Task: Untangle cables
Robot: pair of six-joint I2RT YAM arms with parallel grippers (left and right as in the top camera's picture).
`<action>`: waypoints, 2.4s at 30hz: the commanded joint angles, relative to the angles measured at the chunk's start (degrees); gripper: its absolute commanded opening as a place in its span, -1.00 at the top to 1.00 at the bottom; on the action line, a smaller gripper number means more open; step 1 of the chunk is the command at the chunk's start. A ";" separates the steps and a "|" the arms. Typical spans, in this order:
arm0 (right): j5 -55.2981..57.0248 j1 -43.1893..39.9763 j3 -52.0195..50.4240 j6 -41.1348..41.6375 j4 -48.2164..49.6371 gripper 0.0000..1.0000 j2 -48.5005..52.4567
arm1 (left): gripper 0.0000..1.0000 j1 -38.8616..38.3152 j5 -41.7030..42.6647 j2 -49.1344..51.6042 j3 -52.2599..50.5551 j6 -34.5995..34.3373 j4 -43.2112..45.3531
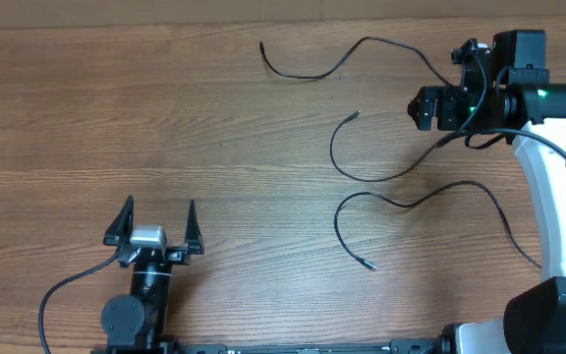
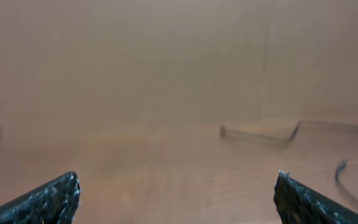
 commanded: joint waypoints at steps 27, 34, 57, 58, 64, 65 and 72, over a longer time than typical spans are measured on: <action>0.37 0.09 1.44 -0.02 0.24 -1.00 -0.24 | -0.99 2.36 -4.24 -0.68 -0.20 -0.59 -6.93; 0.39 0.09 1.44 -0.02 0.24 -1.00 -0.24 | -0.99 2.36 -4.11 -0.68 -0.20 -0.76 -6.84; 0.39 0.09 1.44 -0.04 0.24 -1.00 -0.24 | -0.99 2.36 -4.11 -0.63 -0.20 -0.76 -6.69; 0.39 0.09 1.44 -0.02 0.24 -1.00 -0.24 | -0.99 2.36 -4.11 -0.63 -0.20 -0.76 -6.69; 0.39 0.09 1.44 -0.02 0.24 -1.00 -0.24 | -0.99 2.36 -4.11 -0.63 -0.20 -0.76 -6.69; 0.39 0.09 1.44 -0.02 0.24 -0.99 -0.24 | -0.99 2.36 -4.11 -0.63 -0.20 -0.76 -6.69; 0.39 0.09 1.44 -0.02 0.24 -1.00 -0.24 | -0.99 2.36 -4.11 -0.63 -0.20 -0.76 -6.69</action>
